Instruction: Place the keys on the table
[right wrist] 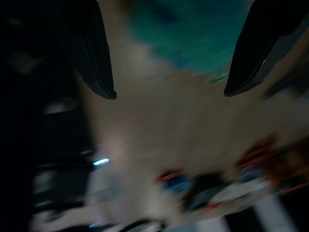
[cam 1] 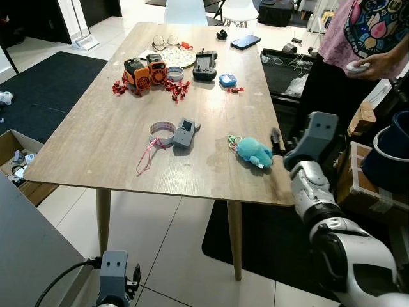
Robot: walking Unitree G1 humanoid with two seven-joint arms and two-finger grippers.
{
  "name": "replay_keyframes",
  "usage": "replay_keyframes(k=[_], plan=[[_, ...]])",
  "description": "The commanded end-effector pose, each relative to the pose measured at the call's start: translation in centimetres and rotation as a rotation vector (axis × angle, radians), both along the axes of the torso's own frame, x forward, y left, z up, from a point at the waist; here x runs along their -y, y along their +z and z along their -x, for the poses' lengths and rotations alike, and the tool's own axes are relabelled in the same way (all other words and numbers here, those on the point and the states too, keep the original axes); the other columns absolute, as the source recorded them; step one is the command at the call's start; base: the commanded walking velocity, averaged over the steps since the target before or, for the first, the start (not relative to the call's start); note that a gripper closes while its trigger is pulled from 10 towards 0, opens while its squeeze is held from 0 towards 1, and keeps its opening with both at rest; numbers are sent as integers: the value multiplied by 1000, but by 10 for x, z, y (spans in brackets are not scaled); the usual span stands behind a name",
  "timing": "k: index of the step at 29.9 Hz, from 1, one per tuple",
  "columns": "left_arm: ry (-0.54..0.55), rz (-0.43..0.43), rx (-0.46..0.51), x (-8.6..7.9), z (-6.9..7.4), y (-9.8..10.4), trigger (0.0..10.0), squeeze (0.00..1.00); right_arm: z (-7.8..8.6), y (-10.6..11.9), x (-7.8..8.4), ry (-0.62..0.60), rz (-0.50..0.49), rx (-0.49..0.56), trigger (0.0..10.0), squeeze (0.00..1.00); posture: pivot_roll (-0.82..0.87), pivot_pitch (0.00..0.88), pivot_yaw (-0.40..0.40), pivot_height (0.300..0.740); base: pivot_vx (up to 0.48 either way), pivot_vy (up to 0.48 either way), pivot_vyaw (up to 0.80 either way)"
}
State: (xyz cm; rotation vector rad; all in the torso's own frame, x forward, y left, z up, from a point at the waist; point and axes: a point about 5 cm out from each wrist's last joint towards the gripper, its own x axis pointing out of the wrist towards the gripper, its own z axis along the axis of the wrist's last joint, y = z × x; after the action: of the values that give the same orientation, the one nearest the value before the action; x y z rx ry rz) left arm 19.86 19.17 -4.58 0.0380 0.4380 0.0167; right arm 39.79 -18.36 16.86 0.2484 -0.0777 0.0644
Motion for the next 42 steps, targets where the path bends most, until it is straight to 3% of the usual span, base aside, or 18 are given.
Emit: replay_keyframes(k=[1, 4, 11, 17, 31, 32, 34, 35, 42], plan=[[2, 3, -34, 2, 8, -5, 10000, 0, 0, -4, -3, 35, -23, -24, 10000, 0, 85, 152, -32, 740, 0, 0, 0], [5, 5, -33, 2, 9, -5, 10000, 0, 2, -12, -15, 103, -11, -49, 10000, 0, 83, 159, -32, 740, 0, 0, 0], [2, 22, -37, 5, 11, -5, 10000, 0, 5, -21, -18, 115, -25, -71, 10000, 0, 83, 161, -31, 740, 0, 0, 0], [-8, 37, -44, 8, 13, -5, 10000, 0, 7, -28, -13, 99, -91, -108, 10000, 0, 83, 164, -28, 740, 0, 0, 0], [-12, 52, -63, 8, 14, -5, 10000, 0, 11, -47, -7, 23, -61, -277, 10000, 0, 83, 159, -29, 740, 0, 0, 0], [-14, 53, -65, 8, 14, -5, 10000, 0, 12, -49, -6, 13, -66, -292, 9294, 0, 84, 157, -29, 740, 0, 0, 0], [-15, 53, -65, 8, 14, -5, 10000, 0, 12, -50, -6, 11, -67, -295, 9294, 0, 84, 157, -29, 740, 0, 0, 0], [-16, 52, -67, 8, 14, -5, 10000, 0, 12, -50, -6, 9, -68, -295, 275, 0, 85, 153, -29, 740, 0, 0, 0], [-19, 49, -72, 8, 13, -5, 10000, 0, 12, -49, -5, 6, -71, -295, 0, 0, 85, 145, -27, 740, 0, 0, 0]])
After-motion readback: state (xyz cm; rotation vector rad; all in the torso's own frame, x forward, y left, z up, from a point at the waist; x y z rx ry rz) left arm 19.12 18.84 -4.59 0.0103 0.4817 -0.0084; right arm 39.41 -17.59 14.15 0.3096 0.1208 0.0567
